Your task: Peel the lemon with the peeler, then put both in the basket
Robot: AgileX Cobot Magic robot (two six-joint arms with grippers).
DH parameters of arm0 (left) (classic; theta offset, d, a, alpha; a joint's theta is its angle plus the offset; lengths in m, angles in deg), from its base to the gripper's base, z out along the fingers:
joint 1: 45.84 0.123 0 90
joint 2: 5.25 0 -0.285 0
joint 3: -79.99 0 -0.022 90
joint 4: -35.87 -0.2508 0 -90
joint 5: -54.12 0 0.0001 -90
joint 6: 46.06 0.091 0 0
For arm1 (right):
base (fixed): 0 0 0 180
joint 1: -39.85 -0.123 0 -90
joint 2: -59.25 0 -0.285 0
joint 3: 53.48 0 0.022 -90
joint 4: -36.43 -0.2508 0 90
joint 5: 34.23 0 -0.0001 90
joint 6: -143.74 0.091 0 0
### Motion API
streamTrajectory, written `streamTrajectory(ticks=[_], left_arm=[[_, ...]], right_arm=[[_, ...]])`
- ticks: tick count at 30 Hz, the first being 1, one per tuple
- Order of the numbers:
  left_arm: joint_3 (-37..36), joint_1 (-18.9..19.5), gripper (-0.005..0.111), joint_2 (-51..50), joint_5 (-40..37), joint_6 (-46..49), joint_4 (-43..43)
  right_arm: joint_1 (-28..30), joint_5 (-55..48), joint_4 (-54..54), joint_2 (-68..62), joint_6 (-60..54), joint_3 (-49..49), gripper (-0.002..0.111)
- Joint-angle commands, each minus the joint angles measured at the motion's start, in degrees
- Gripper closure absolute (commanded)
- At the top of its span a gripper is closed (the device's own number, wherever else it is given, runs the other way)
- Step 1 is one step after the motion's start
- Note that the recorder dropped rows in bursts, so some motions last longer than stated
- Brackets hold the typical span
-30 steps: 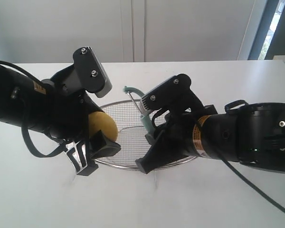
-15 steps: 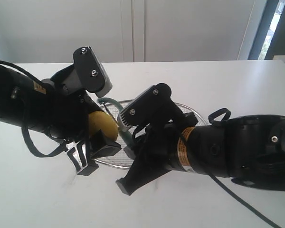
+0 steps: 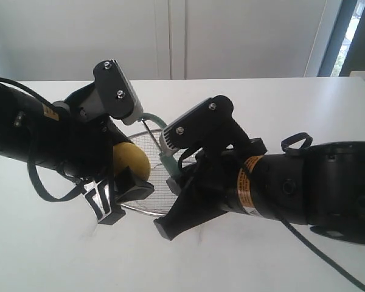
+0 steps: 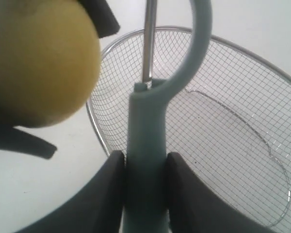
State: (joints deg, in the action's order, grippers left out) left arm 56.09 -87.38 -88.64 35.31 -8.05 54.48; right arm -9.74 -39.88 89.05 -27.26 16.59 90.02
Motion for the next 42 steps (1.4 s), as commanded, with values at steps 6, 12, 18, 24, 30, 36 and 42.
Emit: streamTrajectory(ticks=[6, 12, 18, 24, 30, 36, 42], left_arm=[[0.41, -0.27, 0.107, 0.22, 0.41, -0.52, 0.64], [0.41, -0.27, 0.107, 0.22, 0.39, -0.62, 0.37], [0.41, -0.27, 0.107, 0.22, 0.39, -0.76, 0.22], [0.41, -0.27, 0.107, 0.22, 0.27, -0.75, 0.22], [0.41, -0.27, 0.107, 0.22, 0.27, -0.75, 0.22], [0.41, -0.27, 0.107, 0.22, 0.28, -0.75, -0.03], [0.41, -0.27, 0.107, 0.22, 0.06, -2.18, -0.01]], right_arm=[[-3.25, -2.33, -0.56, 0.62, 0.33, -0.18, 0.108], [-4.42, -3.53, -0.88, 0.62, 0.33, -0.18, 0.108], [-4.63, -4.09, -1.46, 1.74, 0.33, -0.18, 0.108], [-4.63, -5.89, -1.6, 4.31, 0.33, -0.18, 0.108], [-5.11, -6.75, -2.22, 7.96, 0.33, -0.18, 0.108], [-9.84, -14.97, -2.72, 14.22, 0.33, -0.18, 0.108], [-12.21, -30.03, -3.03, 21.29, 0.33, -0.18, 0.108]])
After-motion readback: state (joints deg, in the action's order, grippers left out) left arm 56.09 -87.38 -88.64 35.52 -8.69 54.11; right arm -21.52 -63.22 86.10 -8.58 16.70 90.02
